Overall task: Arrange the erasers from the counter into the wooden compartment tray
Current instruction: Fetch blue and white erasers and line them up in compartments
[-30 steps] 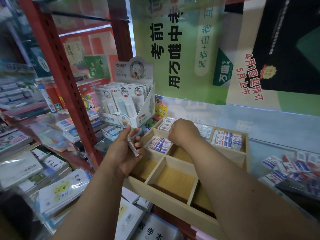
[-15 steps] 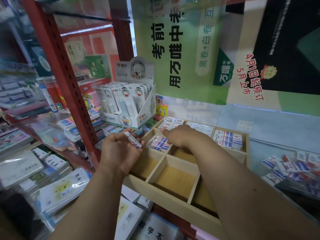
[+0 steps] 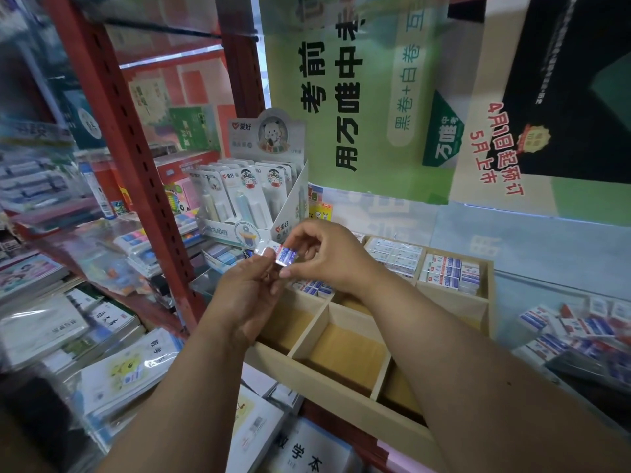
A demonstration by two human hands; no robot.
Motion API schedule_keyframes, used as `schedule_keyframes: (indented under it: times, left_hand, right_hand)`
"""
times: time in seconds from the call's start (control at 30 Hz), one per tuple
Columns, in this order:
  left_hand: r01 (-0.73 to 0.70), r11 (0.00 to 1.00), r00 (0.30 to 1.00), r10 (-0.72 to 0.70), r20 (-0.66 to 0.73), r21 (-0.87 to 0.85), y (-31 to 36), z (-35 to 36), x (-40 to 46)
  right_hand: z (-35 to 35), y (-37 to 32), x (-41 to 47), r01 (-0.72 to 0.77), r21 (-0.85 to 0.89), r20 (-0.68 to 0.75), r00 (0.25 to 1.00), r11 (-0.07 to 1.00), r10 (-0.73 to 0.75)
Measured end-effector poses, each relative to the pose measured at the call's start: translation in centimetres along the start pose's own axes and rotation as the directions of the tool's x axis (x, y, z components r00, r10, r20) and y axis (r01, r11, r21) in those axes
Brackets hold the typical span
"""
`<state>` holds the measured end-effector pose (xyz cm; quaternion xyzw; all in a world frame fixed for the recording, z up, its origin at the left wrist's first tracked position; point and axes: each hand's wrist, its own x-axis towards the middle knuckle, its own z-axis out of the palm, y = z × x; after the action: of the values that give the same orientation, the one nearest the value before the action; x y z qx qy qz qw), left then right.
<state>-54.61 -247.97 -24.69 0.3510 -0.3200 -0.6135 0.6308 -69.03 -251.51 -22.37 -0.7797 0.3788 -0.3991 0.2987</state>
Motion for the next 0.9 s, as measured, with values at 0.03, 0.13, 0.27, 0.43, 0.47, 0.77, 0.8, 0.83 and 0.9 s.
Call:
schedule_keyframes:
  times: [0.03,0.13,0.27,0.43,0.47,0.77,0.8,0.83,0.9]
  left_hand:
    - [0.000,1.000,1.000,0.000,0.004,0.007,0.0,0.0,0.0]
    - [0.016,1.000,1.000,-0.016,0.014,0.025,0.0,0.1,0.1]
    - [0.052,0.998,0.997,-0.054,-0.051,-0.043,-0.1,0.2,0.2]
    - [0.091,0.989,0.988,-0.105,-0.112,-0.118,0.0,-0.2,0.6]
    - [0.094,0.989,0.988,-0.107,-0.109,-0.117,0.1,-0.2,0.6]
    - [0.115,0.982,0.985,-0.132,-0.109,-0.151,0.1,-0.1,0.4]
    - [0.118,0.982,0.985,-0.135,-0.106,-0.149,0.1,-0.1,0.4]
    - [0.120,0.982,0.985,-0.136,-0.104,-0.148,0.1,-0.1,0.4]
    - [0.118,0.983,0.986,-0.133,-0.099,-0.138,0.1,-0.1,0.4]
  right_hand:
    - [0.2,0.2,0.1,0.021,-0.036,-0.017,1.000,0.999,-0.022]
    - [0.4,0.7,0.3,0.032,-0.092,-0.052,0.998,0.995,-0.037]
    - [-0.6,1.4,0.4,-0.055,-0.130,-0.162,0.986,0.990,0.034]
    - [-1.5,3.2,0.3,-0.170,-0.365,-0.109,0.984,0.915,0.140]
    - [-1.3,3.4,0.3,-0.176,-0.408,-0.065,0.984,0.896,0.164]
    - [-0.5,3.9,0.8,-0.200,-0.714,0.020,0.952,0.671,0.305]
    - [-0.6,3.8,0.8,-0.204,-0.731,0.016,0.949,0.651,0.316]
    - [-0.6,3.7,0.8,-0.205,-0.747,0.015,0.946,0.632,0.324]
    - [-0.5,3.7,0.8,-0.200,-0.774,0.014,0.943,0.600,0.333]
